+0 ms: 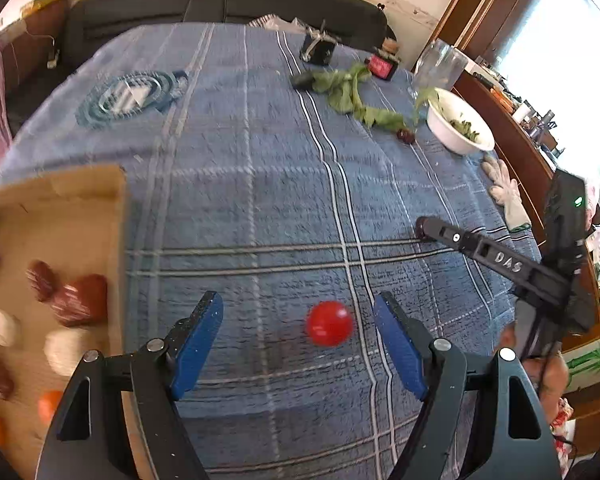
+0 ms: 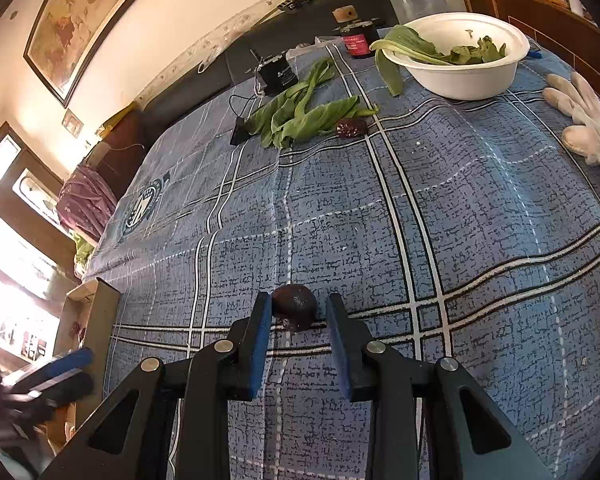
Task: Organize fruits
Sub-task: 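Grasp the red cherry tomato with the left tool while the right tool grasps the dark plum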
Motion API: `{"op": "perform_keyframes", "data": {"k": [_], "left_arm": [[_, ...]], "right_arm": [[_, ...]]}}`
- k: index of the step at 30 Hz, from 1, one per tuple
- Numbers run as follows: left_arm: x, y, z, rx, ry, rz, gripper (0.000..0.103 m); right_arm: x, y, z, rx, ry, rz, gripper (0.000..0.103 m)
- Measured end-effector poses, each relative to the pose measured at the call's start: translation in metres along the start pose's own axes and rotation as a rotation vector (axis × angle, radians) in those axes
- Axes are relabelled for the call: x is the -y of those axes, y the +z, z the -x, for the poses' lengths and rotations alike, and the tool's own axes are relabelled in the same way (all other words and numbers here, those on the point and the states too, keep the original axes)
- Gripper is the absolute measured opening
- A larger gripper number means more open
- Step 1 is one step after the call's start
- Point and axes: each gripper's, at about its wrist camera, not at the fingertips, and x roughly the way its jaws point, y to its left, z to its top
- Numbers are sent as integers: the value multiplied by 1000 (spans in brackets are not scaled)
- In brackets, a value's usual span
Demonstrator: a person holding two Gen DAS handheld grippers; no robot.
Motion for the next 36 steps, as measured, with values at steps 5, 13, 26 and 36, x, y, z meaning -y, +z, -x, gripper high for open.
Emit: {"op": "perform_keyframes", "data": {"k": [5, 13, 26, 36], "left_arm": [[36, -15, -25, 22, -29, -89, 77], [81, -22, -50, 48, 21, -200, 65], [93, -41, -46, 82, 122, -286, 46], [86, -53, -38, 106, 69, -281, 39]], "right_arm": [[3, 2, 3, -8, 3, -7, 30], [4, 5, 3, -21, 1, 6, 30], [-13, -1, -6, -57, -20, 104, 31], [-20, -4, -7, -53, -42, 130, 26]]}}
